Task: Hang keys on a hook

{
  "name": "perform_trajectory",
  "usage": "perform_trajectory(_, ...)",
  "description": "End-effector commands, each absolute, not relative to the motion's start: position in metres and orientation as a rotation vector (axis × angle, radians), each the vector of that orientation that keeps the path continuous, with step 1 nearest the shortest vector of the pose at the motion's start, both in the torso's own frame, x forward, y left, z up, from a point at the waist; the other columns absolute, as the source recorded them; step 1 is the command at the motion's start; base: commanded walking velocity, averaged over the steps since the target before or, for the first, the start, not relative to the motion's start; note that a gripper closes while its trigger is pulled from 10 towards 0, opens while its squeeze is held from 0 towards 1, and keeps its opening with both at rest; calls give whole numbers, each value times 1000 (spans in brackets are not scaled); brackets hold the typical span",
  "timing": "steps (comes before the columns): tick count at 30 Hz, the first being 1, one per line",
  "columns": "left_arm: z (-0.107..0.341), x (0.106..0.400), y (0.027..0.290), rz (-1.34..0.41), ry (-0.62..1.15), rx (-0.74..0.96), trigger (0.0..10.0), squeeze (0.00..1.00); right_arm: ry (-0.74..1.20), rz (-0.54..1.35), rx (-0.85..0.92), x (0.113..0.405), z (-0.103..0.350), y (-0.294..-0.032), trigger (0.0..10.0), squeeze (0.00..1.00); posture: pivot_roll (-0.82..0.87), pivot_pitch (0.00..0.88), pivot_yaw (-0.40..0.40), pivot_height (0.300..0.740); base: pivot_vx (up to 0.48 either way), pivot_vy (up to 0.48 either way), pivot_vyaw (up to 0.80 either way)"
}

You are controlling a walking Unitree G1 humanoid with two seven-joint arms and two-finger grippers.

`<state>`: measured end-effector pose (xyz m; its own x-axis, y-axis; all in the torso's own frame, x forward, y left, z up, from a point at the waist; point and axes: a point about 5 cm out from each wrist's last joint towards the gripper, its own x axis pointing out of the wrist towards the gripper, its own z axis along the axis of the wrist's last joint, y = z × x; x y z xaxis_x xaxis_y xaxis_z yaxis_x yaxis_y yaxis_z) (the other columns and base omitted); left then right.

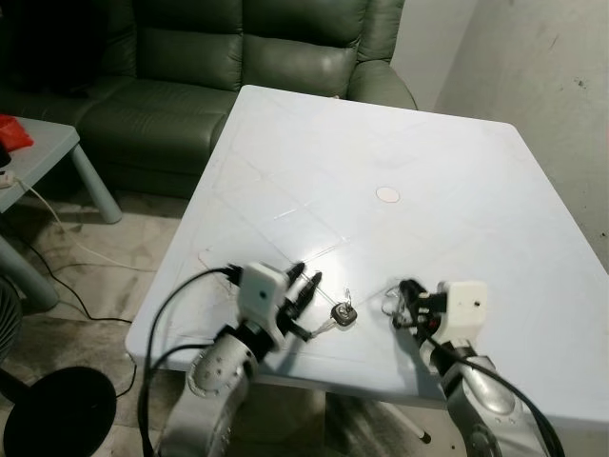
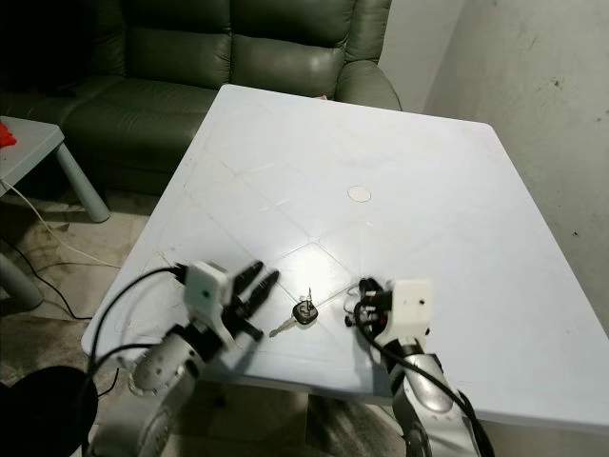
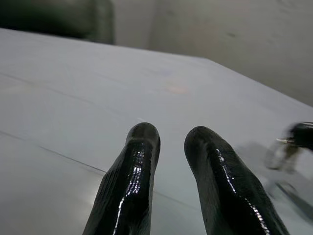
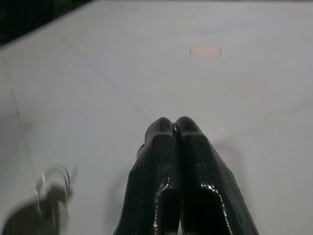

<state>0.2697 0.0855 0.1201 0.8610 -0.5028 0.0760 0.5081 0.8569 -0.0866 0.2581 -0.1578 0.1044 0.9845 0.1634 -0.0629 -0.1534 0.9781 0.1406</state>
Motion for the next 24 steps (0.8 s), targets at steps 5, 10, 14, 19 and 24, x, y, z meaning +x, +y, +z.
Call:
perform_trajectory(5, 131, 292, 114, -405, -69, -130, 10000, 0, -17, 124, 137, 271, 125, -166, 4000, 0, -61, 47, -65, 740, 0, 0, 0)
perform_trajectory(10, 146, 311, 148, -291, -114, -170, 10000, 0, -98, 139, 157, 283, 140, -170, 10000, 0, -56, 18, -63, 740, 0, 0, 0)
perform_trajectory(14, 155, 316, 160, -255, -150, -173, 10000, 0, -182, 178, 135, 283, 150, -169, 10000, 0, -54, 6, -62, 740, 0, 0, 0)
perform_trajectory(19, 160, 319, 165, -237, -168, -166, 10000, 0, -210, 182, 111, 284, 152, -169, 10000, 0, -56, 0, -61, 740, 0, 0, 0)
perform_trajectory(24, 160, 323, 165, -233, -175, -170, 10000, 0, -142, 155, 79, 290, 144, -170, 10000, 0, -62, 0, -63, 740, 0, 0, 0)
